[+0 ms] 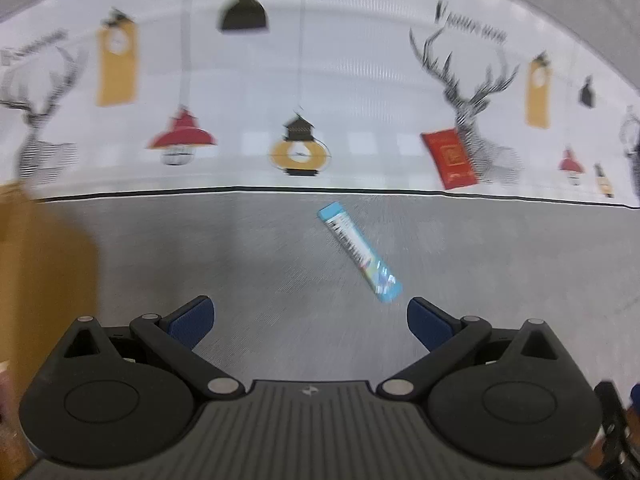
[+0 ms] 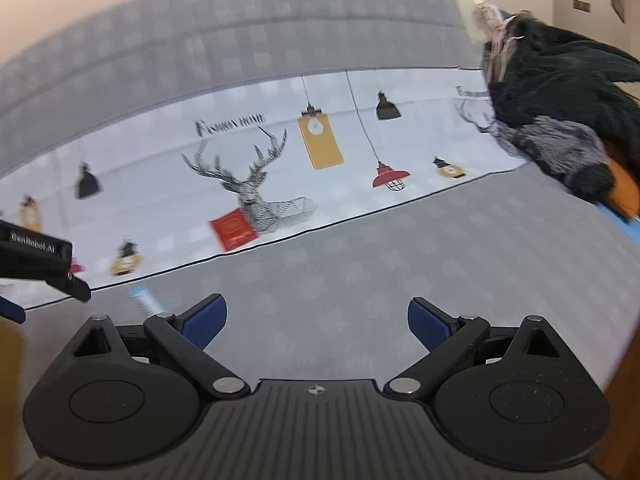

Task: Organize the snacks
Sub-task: 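Lift both tools out of the box toward the blue stick and red packet, then grasp the blue-and-white stick with the left tool while the right tool grasps the red packet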

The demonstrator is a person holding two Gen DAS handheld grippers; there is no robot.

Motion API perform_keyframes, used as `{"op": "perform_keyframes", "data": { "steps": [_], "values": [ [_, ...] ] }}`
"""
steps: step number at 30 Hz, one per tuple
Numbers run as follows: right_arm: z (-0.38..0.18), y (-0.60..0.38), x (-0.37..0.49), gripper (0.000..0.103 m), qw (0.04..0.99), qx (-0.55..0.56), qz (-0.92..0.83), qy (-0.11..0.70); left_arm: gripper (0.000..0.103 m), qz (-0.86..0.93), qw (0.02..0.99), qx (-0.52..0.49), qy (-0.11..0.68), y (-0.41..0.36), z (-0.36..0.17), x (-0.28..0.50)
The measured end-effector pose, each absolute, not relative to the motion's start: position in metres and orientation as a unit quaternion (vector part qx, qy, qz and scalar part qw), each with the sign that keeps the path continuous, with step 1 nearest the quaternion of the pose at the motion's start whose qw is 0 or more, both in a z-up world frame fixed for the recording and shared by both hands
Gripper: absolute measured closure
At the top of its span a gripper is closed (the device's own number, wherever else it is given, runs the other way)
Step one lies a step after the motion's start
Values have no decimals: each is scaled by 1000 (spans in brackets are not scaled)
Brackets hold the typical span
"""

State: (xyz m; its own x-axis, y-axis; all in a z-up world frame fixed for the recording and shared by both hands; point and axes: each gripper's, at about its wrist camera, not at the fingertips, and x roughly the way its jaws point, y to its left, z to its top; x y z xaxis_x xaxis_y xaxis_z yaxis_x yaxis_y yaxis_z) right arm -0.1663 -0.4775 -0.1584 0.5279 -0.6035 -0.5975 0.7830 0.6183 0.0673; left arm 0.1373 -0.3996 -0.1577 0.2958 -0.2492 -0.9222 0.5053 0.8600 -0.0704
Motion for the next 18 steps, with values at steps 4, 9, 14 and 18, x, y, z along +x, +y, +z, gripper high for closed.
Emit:
{"op": "perform_keyframes", "data": {
  "steps": [4, 9, 14, 18],
  "values": [
    [-200, -538, -115, 6, 870, 151, -371, 289, 0, -220, 777, 124, 576, -440, -210, 165],
    [-241, -585, -49, 6, 882, 138, -320, 317, 0, -210, 760, 165, 592, -463, -255, 186],
    [-275, -602, 19, 2, 889, 156, -265, 339, 0, -218, 763, 155, 588, -455, -257, 193],
    [-284, -602, 63, 1, 899, 103, -270, 329, 0, -198, 770, 155, 586, -457, -259, 192]
  ]
}}
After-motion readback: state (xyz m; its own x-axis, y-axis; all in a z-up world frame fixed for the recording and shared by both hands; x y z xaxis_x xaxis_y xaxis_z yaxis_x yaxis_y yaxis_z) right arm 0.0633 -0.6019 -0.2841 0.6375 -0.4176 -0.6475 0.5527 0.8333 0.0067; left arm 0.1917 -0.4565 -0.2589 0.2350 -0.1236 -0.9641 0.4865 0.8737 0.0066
